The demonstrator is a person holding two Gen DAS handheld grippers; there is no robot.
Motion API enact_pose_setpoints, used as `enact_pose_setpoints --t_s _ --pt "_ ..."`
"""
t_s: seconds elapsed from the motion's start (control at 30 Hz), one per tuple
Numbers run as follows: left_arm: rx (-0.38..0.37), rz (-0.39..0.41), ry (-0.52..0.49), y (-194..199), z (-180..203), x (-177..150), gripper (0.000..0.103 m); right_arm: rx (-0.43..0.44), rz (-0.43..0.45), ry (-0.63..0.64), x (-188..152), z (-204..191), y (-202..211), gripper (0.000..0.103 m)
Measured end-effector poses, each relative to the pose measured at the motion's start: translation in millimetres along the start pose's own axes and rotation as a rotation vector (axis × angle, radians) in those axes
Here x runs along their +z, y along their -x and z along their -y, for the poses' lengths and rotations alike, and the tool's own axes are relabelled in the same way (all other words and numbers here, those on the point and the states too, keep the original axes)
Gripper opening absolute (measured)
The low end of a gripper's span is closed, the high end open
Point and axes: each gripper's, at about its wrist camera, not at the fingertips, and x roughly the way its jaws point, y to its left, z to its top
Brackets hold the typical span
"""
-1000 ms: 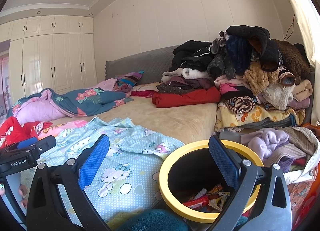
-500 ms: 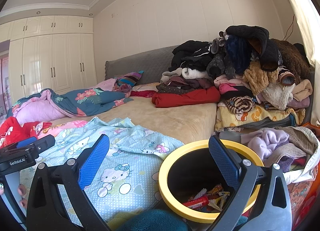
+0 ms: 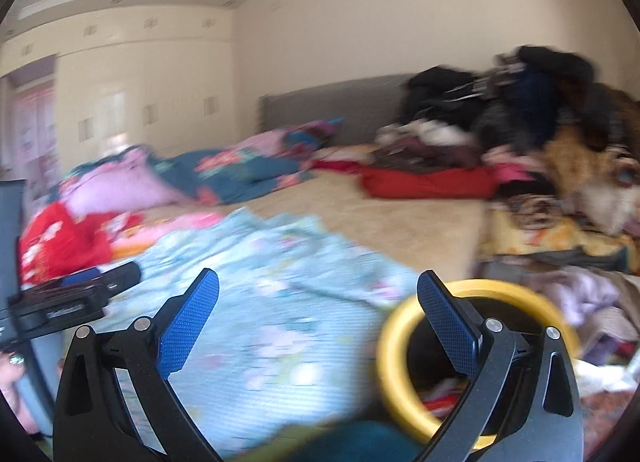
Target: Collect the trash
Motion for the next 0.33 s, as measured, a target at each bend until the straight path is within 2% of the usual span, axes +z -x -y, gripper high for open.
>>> enact_pose_setpoints --t_s 0.03,0.1,0.17,0.2,0.27,0.33 --pt "0.040 -0.005 0.022 -0.6 -16.2 0.8 0.092 0.078 -0.054 0.024 2.6 -22.3 -17.3 0.097" --pt "0.173 -0.027 0.095 -0.9 -65.7 0.6 0.092 0.185 -0.123 0.062 2.9 -60.0 -42.0 0.097" --pt "0.364 -0.050 0.170 3.3 -128.7 -4.7 0.092 0.328 -0.251 0.142 -5.0 -119.7 -76.7 0.097" --pt "0.472 -0.078 0.213 6.8 -166.0 -11.1 0.092 0.412 -0.316 0.177 -13.5 -154.5 -94.2 0.097" --pt "0.592 -0.110 0.302 15.9 -221.1 -25.2 0.092 0.529 -0.424 0.252 -34.6 -215.2 -119.4 0.097" --pt "0.706 -0.166 0.382 23.1 -267.2 -41.1 0.092 0.658 -0.580 0.367 -66.0 -286.3 -148.7 0.097"
